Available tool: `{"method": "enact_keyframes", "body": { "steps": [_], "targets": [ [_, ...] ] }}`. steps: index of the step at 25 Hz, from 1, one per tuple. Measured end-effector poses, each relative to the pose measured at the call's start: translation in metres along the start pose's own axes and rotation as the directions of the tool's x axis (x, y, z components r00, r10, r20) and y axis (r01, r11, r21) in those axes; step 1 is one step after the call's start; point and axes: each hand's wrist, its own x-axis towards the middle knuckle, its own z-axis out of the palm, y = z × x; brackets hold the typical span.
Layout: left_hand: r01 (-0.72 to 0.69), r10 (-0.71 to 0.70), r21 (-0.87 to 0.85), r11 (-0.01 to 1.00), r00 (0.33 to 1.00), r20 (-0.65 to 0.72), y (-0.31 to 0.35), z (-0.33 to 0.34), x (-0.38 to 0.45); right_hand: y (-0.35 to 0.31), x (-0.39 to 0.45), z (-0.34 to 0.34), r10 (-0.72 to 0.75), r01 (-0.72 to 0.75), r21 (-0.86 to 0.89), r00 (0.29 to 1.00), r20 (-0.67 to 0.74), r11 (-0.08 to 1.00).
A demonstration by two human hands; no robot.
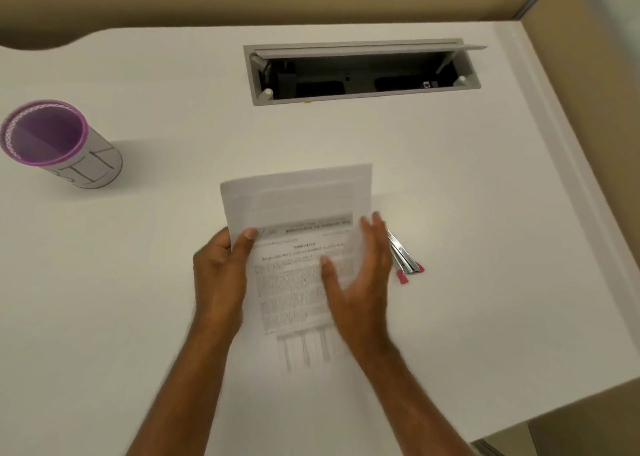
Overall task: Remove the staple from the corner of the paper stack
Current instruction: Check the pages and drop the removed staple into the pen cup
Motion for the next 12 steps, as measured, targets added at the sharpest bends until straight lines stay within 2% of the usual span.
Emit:
{"method": "enact_keyframes", "body": {
  "steps": [1, 2, 3, 5, 6, 8, 12],
  "targets": [
    [-0.022, 0.023, -0.045, 0.999, 1.000, 0.019, 0.009, -0.003, 0.001, -0.004, 0.012, -0.011, 0.090, -0.089, 0.101, 0.996, -0.005, 0.991],
    [-0.046, 0.049, -0.070, 0.996, 0.998, 0.034, 0.019, -0.007, -0.001, -0.010, 0.023, -0.022, 0.179, -0.186, 0.208, 0.982, 0.052, 0.960],
    [-0.080, 0.086, -0.094, 0.992, 0.995, 0.057, 0.030, -0.009, 0.000, -0.017, 0.036, -0.031, 0.244, -0.274, 0.306, 0.961, 0.132, 0.912],
    [-0.142, 0.156, -0.144, 0.979, 0.984, 0.091, 0.054, -0.011, -0.003, -0.030, 0.056, -0.046, 0.306, -0.409, 0.378, 0.902, 0.304, 0.831],
    [-0.179, 0.196, -0.167, 0.970, 0.976, 0.091, 0.066, -0.011, -0.005, -0.038, 0.063, -0.052, 0.301, -0.426, 0.381, 0.889, 0.346, 0.821],
    [-0.260, 0.280, -0.190, 0.947, 0.956, 0.085, 0.089, -0.012, -0.010, -0.054, 0.068, -0.063, 0.240, -0.383, 0.424, 0.904, 0.354, 0.821],
    [-0.450, 0.467, -0.190, 0.873, 0.882, 0.056, 0.135, -0.018, -0.035, -0.097, 0.067, -0.087, 0.126, -0.238, 0.520, 0.962, 0.241, 0.821]
  ]
}}
